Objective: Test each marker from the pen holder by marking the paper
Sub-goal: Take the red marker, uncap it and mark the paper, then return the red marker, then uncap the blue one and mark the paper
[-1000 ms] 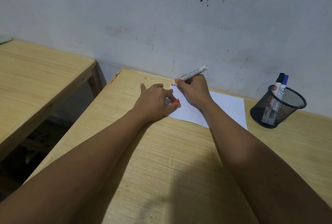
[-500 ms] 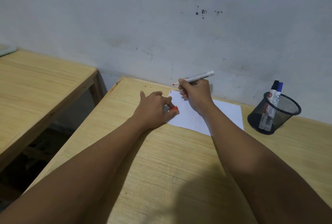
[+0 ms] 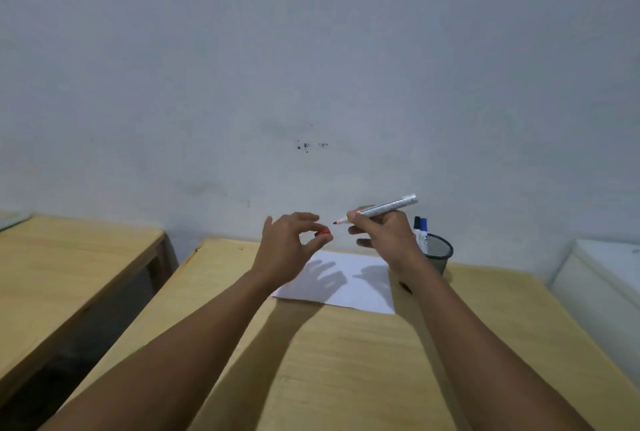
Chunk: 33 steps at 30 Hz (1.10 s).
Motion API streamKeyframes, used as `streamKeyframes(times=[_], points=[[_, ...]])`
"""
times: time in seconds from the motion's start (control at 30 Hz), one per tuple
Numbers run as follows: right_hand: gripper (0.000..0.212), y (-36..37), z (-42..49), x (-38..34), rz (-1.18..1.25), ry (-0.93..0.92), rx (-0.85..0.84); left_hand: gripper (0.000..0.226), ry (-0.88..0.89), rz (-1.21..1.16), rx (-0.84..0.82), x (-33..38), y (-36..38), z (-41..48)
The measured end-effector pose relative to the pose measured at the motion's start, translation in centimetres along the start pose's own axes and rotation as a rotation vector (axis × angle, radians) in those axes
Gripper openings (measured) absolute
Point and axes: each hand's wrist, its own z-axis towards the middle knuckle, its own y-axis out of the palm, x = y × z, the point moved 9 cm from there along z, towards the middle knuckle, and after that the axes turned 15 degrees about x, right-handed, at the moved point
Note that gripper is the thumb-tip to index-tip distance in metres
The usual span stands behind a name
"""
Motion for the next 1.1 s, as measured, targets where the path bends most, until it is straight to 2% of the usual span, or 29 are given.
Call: streamKeyframes(times=[0.17,0.3,0.4,0.57,0.67,0.7,0.8,0.83,0.87,0.9,1.0,1.03,1.1], points=[[0.016,-4.9,-2.2,-5.2,0.037,-0.070,0.078,0.028,0.078,-0.117,0.120,8.2,-1.8,1.9],[0.012,-7.5,-3.7,-8.5,0.001,-0.144,0.045,0.031,0.159,-0.198,0.085,12.4,-2.1,2.1],[0.018,-8.8,-4.5,-9.6,-0.030,-0.155,0.055,0.020,0.245,-0.161,0.125,15.5,-2.6,1.7],[0.025,-10.3,-5.2,-9.6,0.009,-0.052,0.174,0.010,0.398,-0.019,0.266,18.6,-3.0,0.8],[0.033,-10.9,-5.3,-7.7,0.039,0.119,0.155,0.014,0.448,0.074,0.213,19.0,-2.0,1.1],[0.044,-11.3,-5.2,-7.1,0.052,0.160,0.188,0.015,0.416,0.075,0.176,19.1,-1.6,1.5],[0.123,-13.1,-4.8,-5.8,0.061,0.230,0.377,0.018,0.235,-0.058,0.037,19.0,-0.3,3.3],[0.131,-14.0,-4.7,-6.0,-0.005,0.186,0.457,0.018,0.181,-0.127,-0.013,19.0,0.3,3.7],[0.126,-14.9,-4.5,-6.4,-0.107,0.115,0.522,0.018,0.129,-0.189,-0.074,19.0,1.2,4.1],[0.111,-15.5,-4.2,-6.9,-0.234,0.029,0.546,0.018,0.082,-0.247,-0.122,19.0,1.9,4.4],[0.038,-15.7,-2.5,-7.9,-0.506,-0.193,0.457,0.020,-0.063,-0.420,-0.154,18.7,3.8,5.5],[0.025,-15.4,-2.1,-8.0,-0.531,-0.237,0.402,0.021,-0.098,-0.465,-0.162,18.7,4.5,5.7],[0.011,-15.1,-1.4,-8.1,-0.548,-0.280,0.337,0.023,-0.135,-0.509,-0.175,19.0,6.0,6.2]])
